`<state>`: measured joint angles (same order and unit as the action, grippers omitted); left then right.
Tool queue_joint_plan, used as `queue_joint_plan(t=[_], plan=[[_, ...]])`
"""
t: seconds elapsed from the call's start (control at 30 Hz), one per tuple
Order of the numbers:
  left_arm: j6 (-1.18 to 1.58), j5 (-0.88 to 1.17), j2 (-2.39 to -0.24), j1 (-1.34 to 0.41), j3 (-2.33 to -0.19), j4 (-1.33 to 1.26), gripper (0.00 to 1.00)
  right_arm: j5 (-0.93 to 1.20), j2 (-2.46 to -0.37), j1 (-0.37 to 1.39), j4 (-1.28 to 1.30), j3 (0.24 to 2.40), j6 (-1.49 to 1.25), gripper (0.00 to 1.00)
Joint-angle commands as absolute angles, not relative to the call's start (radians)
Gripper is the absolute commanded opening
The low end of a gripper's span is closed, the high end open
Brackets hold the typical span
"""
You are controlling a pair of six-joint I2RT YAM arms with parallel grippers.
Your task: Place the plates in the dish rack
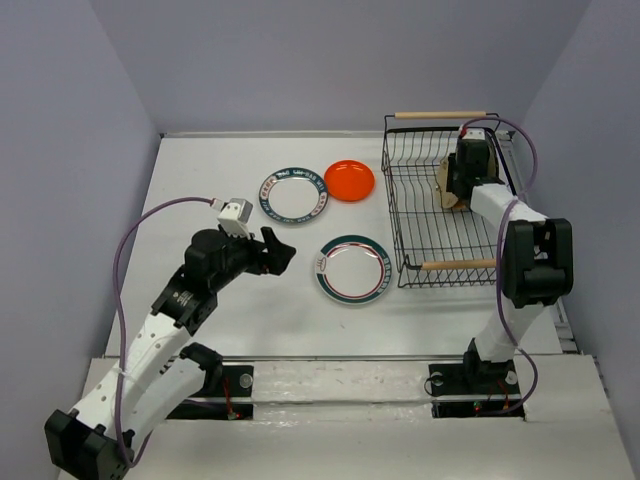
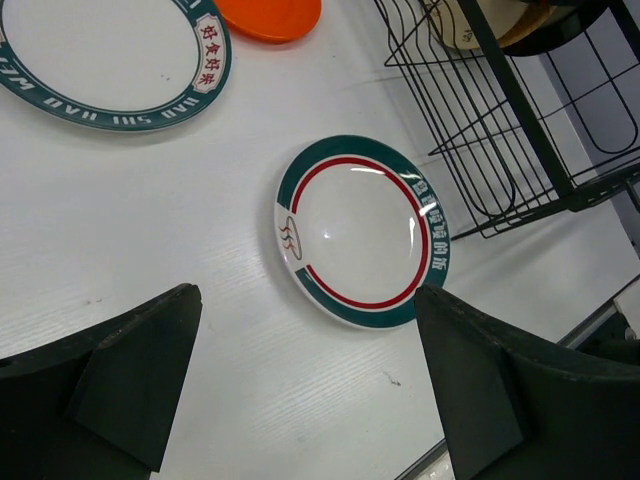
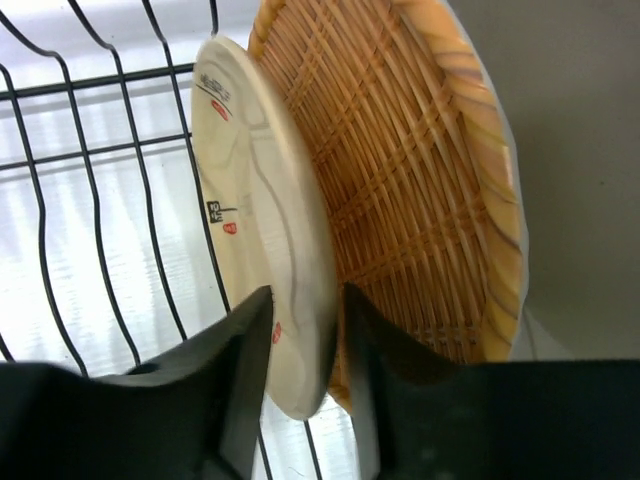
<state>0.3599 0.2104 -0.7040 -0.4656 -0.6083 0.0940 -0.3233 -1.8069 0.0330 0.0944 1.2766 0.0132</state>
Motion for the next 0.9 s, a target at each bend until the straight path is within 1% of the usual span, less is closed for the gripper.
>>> queue_joint_plan(t=[0.0,0.03,0.07,0.13,0.23,0.3,0.33,0.4,0.43,0.47,0.53,0.57,0.63,0.8,0.87], plan=[[0.377,0.227,-0.75,-0.472,-0.653,0.08,0.99,-0.341,-1.769,0.029,0.038,1.276,-0.015,0.46],[0.382,0.236,-0.785,-0.471,-0.655,0.084,0.99,-0.339,-1.76,0.029,0.041,1.276,-0.029,0.54],[0.397,0.256,-0.816,-0.471,-0.652,0.087,0.99,-0.33,-1.74,0.029,0.054,1.281,-0.035,0.57],[0.423,0.279,-0.844,-0.472,-0.649,0.083,0.99,-0.322,-1.715,0.029,0.07,1.29,-0.049,0.6],[0.457,0.304,-0.874,-0.472,-0.638,0.068,0.99,-0.257,-1.648,0.029,0.101,1.302,-0.09,0.66],[0.488,0.311,-0.879,-0.472,-0.623,0.031,0.99,-0.209,-1.608,0.029,0.113,1.301,-0.132,0.68],[0.511,0.313,-0.88,-0.474,-0.594,0.012,0.99,-0.183,-1.562,0.029,0.115,1.293,-0.144,0.72],[0.584,0.319,-0.888,-0.48,-0.557,-0.072,0.99,-0.141,-1.519,0.04,0.118,1.286,-0.179,0.73],[0.61,0.307,-0.908,-0.494,-0.519,-0.099,0.97,-0.13,-1.478,0.051,0.12,1.275,-0.189,0.77],[0.636,0.299,-0.922,-0.503,-0.499,-0.127,0.96,-0.114,-1.459,0.051,0.121,1.27,-0.199,0.85],[0.688,0.264,-0.978,-0.523,-0.457,-0.216,0.93,-0.066,-1.422,0.073,0.138,1.263,-0.239,0.93],[0.698,0.246,-1.003,-0.534,-0.453,-0.236,0.9,-0.045,-1.383,0.074,0.137,1.24,-0.256,0.94],[0.716,0.187,-1.081,-0.566,-0.449,-0.293,0.87,0.049,-1.341,0.115,0.108,1.201,-0.297,0.94],[0.713,0.149,-1.255,-0.606,-0.506,-0.366,0.85,0.124,-1.217,0.192,0.029,1.063,-0.35,0.94],[0.707,0.141,-1.339,-0.62,-0.555,-0.376,0.84,0.146,-1.195,0.205,0.026,1.04,-0.356,0.94]])
